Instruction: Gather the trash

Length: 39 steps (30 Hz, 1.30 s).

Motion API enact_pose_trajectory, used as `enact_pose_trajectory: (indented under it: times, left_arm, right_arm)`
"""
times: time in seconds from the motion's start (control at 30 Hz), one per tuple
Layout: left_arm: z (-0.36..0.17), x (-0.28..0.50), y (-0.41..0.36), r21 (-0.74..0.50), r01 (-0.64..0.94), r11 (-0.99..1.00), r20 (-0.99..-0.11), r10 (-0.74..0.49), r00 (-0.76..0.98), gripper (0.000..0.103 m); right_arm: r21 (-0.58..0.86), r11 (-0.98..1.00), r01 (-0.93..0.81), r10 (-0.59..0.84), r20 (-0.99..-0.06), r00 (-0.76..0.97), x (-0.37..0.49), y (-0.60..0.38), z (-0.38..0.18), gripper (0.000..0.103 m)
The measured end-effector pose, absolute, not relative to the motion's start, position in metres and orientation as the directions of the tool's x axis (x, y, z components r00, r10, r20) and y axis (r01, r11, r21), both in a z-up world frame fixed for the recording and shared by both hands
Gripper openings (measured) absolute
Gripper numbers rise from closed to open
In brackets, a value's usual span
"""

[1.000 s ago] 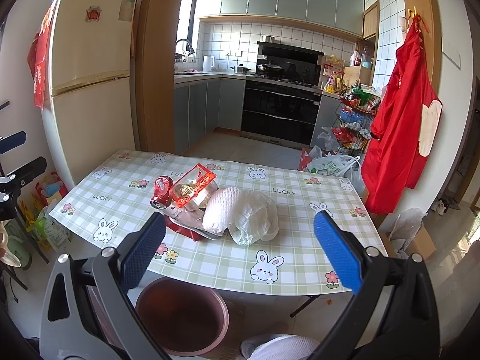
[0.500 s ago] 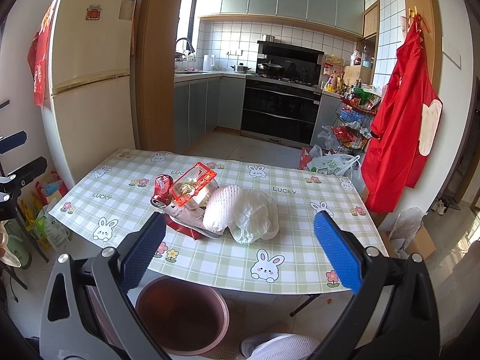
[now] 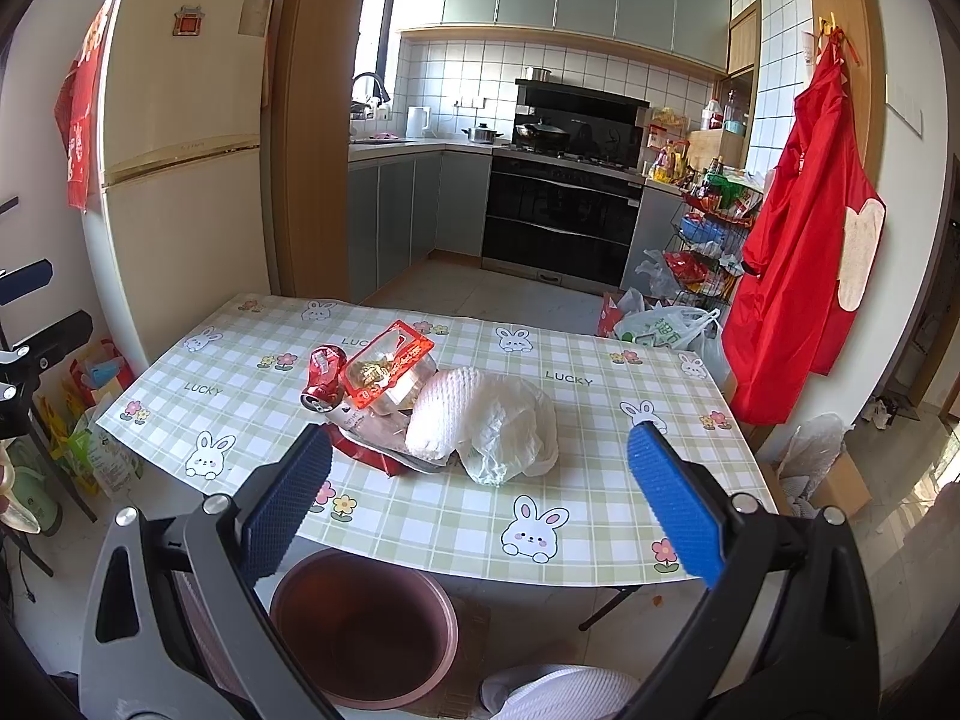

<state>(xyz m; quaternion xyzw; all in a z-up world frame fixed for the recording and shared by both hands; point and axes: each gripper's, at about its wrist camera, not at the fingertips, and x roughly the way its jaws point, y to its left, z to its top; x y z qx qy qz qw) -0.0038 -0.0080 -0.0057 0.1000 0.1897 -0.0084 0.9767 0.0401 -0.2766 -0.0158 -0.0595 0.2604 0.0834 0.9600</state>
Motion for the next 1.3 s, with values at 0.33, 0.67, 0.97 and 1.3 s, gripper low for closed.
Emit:
enact_pose_trajectory:
  times: [0.33,0.67,0.97,1.3]
  left_arm:
    - [-0.015,-0.010,-0.009,0.111,0.187,0.976,-0.401,-0.128,0.907,0.098]
    - [-0.041,0.004,0.004,0.035,0.204,0.978,-0.424,-0.171,0.890,0.098]
    - [-0.094,0.041,0.025,-0.034,0.120,0.992,-0.538,-0.119,0.834,0.098]
    - [-0.133,0.079,0.043,0.003,-0.010,1.000,-0.570,0.010,0.822,0.098]
  right_arm:
    - [-0.068,0.980,-0.185,0.125,-0.513,0.849,0.039,-0.278,-0.021,0.097]
    - [-0.006,0.975,-0.223,0.190,-0.505,0.842,0.048,-0.278,-0.046,0.097]
    - [0.053,0.971,-0.233,0.222,-0.555,0.802,0.074,-0.278,-0.100,0.097]
    - [0.046,0.976,-0.213,0.196,-0.607,0.770,0.110,-0.286,-0.144,0.097]
